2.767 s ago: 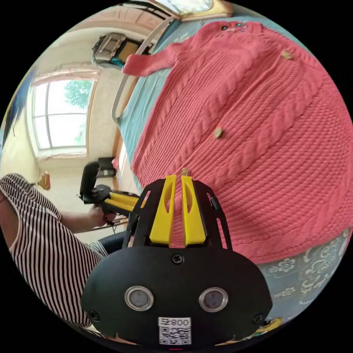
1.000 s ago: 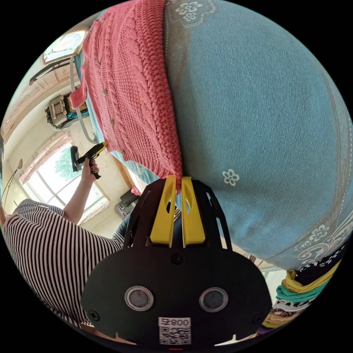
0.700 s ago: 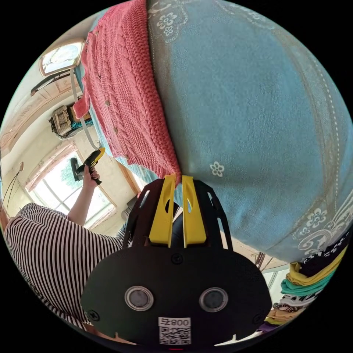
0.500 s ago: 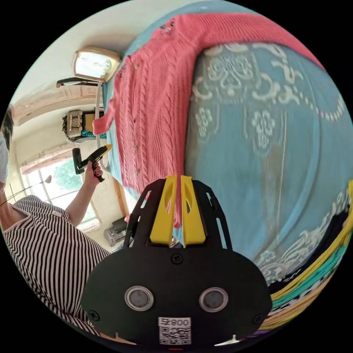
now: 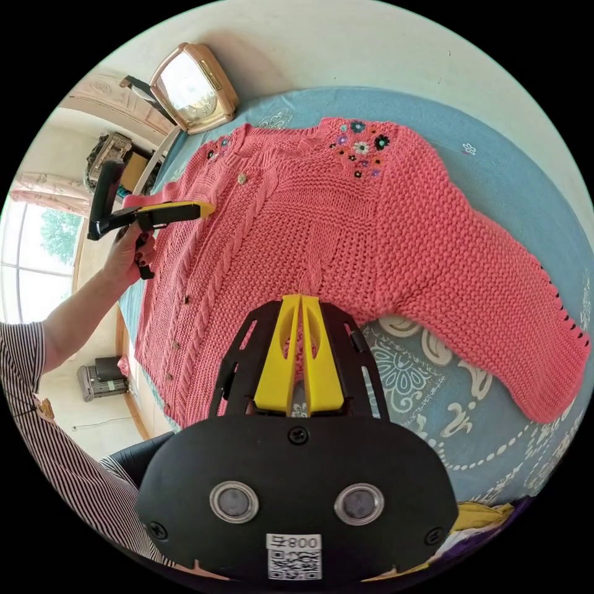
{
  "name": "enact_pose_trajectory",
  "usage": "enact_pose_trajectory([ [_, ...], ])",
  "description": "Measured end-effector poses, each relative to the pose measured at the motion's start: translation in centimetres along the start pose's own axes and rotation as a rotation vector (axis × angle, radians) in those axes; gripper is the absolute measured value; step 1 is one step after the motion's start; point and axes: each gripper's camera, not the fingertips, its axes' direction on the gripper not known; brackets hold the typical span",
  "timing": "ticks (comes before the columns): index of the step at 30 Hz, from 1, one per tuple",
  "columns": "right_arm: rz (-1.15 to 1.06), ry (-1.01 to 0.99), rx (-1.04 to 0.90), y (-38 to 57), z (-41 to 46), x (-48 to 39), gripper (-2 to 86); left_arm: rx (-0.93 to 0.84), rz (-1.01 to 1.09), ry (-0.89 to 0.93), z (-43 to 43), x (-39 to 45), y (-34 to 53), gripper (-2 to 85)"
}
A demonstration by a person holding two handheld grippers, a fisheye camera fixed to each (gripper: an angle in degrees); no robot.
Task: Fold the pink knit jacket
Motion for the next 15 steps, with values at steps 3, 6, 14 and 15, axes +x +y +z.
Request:
enact_pose_trajectory([
  [3, -0.041, 0.076, -0.008, 1.2, 0.3, -1.3, 0.1, 0.001, -0.005, -0.017, 2.5, -0.2, 0.2, 0.2],
  [6, -0.104, 0.139, 0.018, 2.0, 1.7, -2.9, 0.0, -0.022, 0.025, 0.015, 5.9, -1.1, 0.8, 0.2],
  [14, -0.022, 0.007, 0.063, 5.0, 0.7, 0.0, -0.2, 0.083, 0.053, 0.079, 6.5, 0.4, 4.2, 0.5],
  [15, 0.003, -0.017, 0.083, 5.5, 0.0, 0.9, -0.2, 0.089, 0.073, 0.093, 6.8, 1.0, 4.2, 0.6],
])
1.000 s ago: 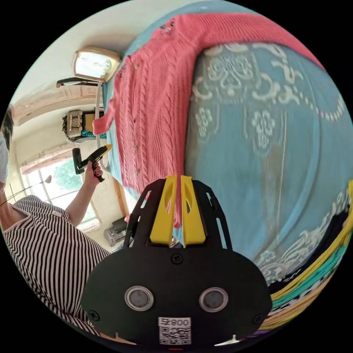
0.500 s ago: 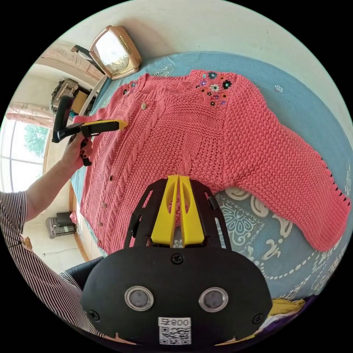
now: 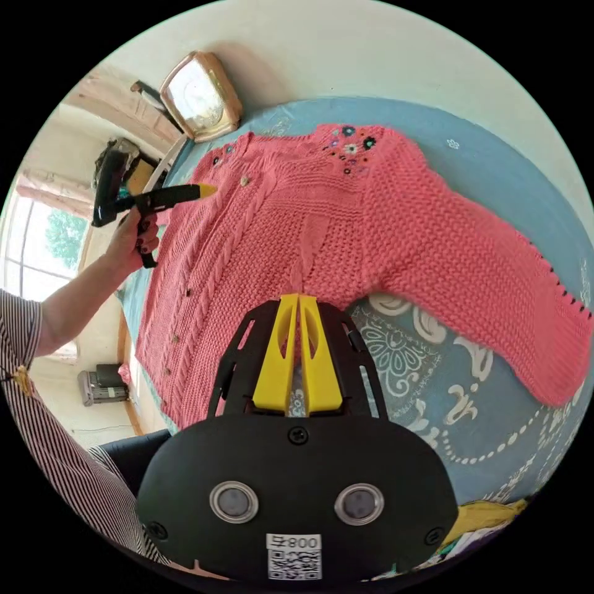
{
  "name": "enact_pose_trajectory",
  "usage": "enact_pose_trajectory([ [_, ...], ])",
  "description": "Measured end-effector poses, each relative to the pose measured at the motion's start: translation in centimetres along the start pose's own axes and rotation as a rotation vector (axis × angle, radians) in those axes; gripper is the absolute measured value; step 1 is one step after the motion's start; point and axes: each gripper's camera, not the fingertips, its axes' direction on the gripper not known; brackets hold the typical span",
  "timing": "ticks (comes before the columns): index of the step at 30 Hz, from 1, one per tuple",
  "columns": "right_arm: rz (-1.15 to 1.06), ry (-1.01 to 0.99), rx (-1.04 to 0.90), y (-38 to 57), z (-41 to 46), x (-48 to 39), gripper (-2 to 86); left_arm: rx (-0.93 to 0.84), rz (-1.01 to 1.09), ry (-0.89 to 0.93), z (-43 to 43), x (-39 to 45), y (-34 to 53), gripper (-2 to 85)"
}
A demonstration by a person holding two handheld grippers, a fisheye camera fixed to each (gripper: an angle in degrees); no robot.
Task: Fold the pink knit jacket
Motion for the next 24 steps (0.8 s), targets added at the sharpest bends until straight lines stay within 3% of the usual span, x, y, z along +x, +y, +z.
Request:
enact_pose_trajectory([
  [3, 0.204, 0.043, 0.203, 3.7, -5.9, 5.7, 0.2, -0.032, 0.122, 0.075, 3.3, 3.5, -1.8, 1.3],
  [5, 0.43, 0.179, 0.378, 8.1, -11.4, 11.6, 1.0, -0.072, 0.232, 0.154, 7.1, 6.9, -4.1, 1.9],
  [10, 0.802, 0.288, 0.605, 16.2, -17.8, 23.6, 5.8, -0.114, 0.437, 0.253, 14.5, 14.9, -8.3, 3.7],
  [17, 0.958, 0.295, 0.508, 18.2, -17.1, 32.7, 7.9, -0.223, 0.622, 0.241, 27.4, 25.8, -14.4, 7.9],
  [24, 0.93, 0.277, 0.484, 18.9, -15.6, 35.8, 6.6, -0.311, 0.641, 0.074, 35.7, 28.3, -16.1, 5.2],
])
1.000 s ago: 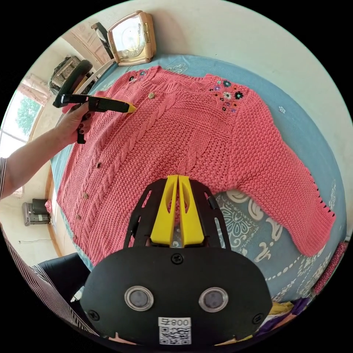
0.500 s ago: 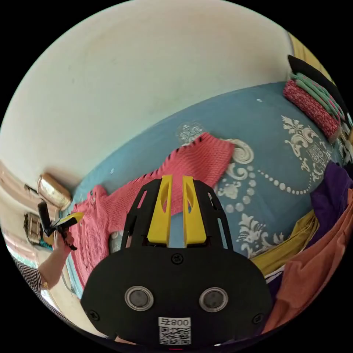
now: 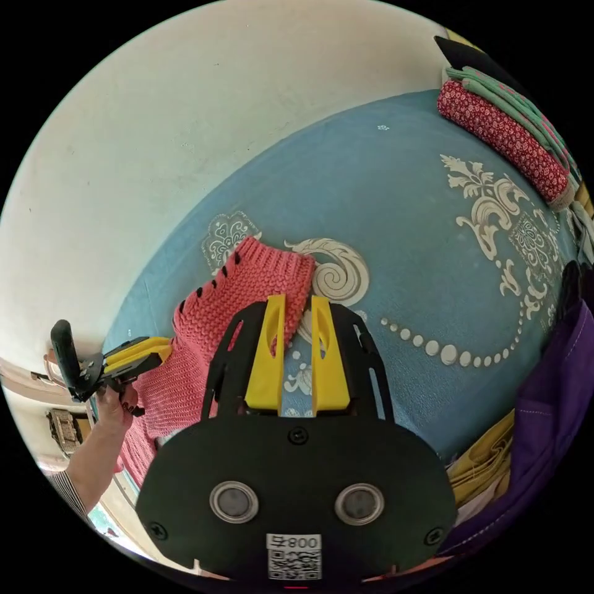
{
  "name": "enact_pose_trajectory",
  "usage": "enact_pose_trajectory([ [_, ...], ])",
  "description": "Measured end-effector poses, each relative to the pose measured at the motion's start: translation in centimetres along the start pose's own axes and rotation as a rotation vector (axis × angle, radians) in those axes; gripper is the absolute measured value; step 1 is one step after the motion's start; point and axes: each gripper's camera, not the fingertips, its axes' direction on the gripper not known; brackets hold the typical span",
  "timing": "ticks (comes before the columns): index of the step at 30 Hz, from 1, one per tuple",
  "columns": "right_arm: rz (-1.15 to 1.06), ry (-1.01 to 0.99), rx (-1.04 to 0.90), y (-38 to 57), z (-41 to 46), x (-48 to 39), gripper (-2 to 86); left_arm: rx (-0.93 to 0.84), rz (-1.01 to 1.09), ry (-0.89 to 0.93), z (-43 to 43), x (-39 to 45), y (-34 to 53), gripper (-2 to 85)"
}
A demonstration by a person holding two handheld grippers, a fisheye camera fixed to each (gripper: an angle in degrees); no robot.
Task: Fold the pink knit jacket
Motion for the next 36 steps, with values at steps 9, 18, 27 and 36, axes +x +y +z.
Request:
enact_pose_trajectory([
  [9, 0.034, -0.501, 0.198, 4.2, -4.4, 3.2, 3.0, 0.216, -0.069, 0.245, -4.9, -3.3, 2.5, 7.1],
  [18, -0.304, -0.709, 0.08, 10.5, -5.0, -4.3, 2.6, 0.343, -0.195, 0.739, -9.1, -8.5, 5.7, 12.3],
  [27, -0.445, -0.796, -0.092, 14.1, -2.1, -10.3, 2.5, 0.412, -0.361, 0.726, -15.3, -12.7, 16.1, 6.4],
  [36, -0.634, -1.04, -0.255, 17.2, -0.2, -21.8, 2.7, 0.596, -0.523, 0.587, -29.1, -16.0, 30.3, 6.0],
])
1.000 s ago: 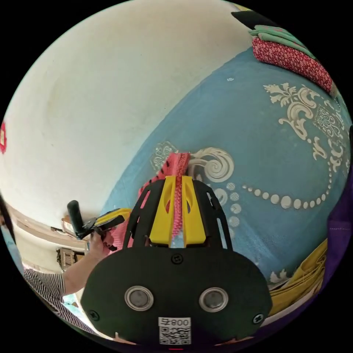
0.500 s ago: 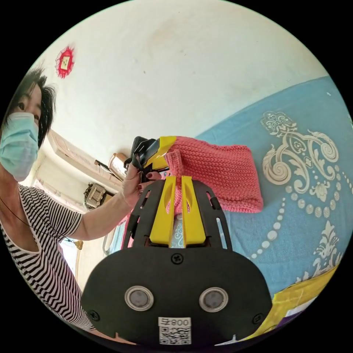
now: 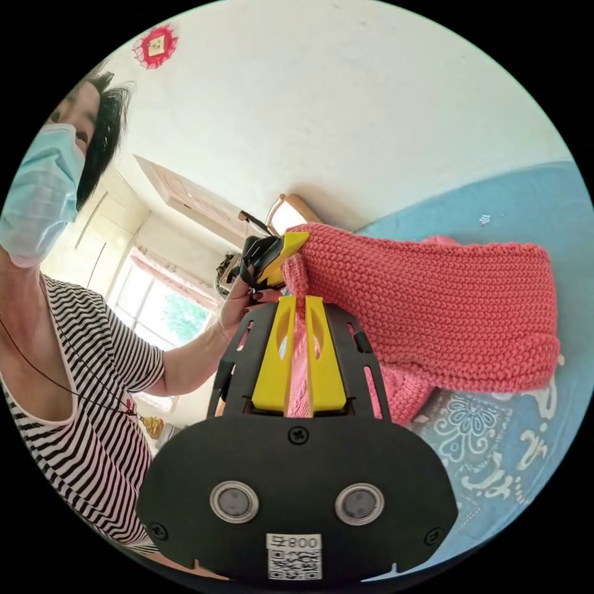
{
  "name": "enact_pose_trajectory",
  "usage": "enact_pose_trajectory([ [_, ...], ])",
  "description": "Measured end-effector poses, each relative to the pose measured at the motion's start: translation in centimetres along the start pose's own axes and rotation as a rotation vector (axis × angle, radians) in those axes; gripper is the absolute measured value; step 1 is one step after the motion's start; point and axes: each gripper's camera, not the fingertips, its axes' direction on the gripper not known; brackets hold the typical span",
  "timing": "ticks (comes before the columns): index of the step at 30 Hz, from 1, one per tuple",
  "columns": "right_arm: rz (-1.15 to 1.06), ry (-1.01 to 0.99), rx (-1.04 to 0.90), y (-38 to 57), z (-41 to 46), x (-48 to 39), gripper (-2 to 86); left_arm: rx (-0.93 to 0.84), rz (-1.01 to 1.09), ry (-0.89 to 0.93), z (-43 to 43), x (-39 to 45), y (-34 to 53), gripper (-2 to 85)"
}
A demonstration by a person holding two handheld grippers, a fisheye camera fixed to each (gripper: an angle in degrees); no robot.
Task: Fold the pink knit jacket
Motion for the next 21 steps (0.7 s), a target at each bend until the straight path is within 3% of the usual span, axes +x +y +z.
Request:
enact_pose_trajectory([
  [8, -0.093, -0.15, -0.215, -2.2, 11.9, -3.1, 2.8, 0.097, -0.082, -0.218, -14.1, 1.7, 4.1, 4.8],
  [21, -0.119, -0.131, -0.402, -3.5, 23.4, -4.0, 2.9, 0.158, -0.224, -0.274, -22.6, -1.9, 7.7, 4.6],
])
